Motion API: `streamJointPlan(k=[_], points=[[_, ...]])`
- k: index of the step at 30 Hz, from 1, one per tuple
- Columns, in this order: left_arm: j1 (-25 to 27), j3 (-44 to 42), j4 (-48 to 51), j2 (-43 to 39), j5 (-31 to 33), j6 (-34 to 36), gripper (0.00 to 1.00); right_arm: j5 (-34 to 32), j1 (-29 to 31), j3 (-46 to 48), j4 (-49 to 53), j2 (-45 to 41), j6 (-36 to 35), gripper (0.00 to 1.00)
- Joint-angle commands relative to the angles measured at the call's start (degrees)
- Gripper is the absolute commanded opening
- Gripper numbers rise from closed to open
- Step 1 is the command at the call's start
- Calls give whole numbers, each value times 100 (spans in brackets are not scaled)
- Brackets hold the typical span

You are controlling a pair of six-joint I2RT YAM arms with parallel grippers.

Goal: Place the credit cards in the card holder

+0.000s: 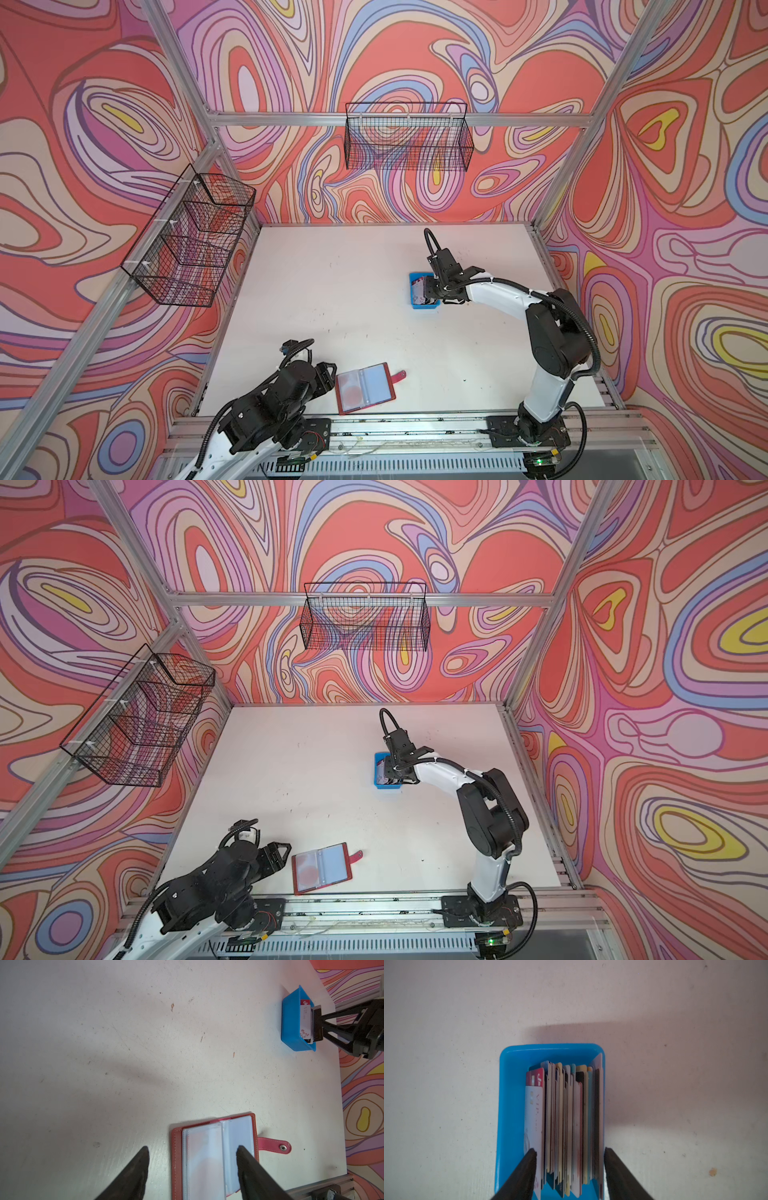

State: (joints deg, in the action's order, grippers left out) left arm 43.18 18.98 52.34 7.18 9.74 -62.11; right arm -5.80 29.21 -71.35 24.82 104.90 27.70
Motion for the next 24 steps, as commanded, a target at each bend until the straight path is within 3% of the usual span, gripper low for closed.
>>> streamJointPlan(k=[1,10,24], points=[[24,-61,286,-30,152,68,68,-135,-9,-168,92,90,-108,56],[24,-61,276,-35,160,72,68,308,-4,-164,-104,64,-126,48],[24,-62,286,-50,167,64,68,712,-9,-422,-65,557,-116,57]])
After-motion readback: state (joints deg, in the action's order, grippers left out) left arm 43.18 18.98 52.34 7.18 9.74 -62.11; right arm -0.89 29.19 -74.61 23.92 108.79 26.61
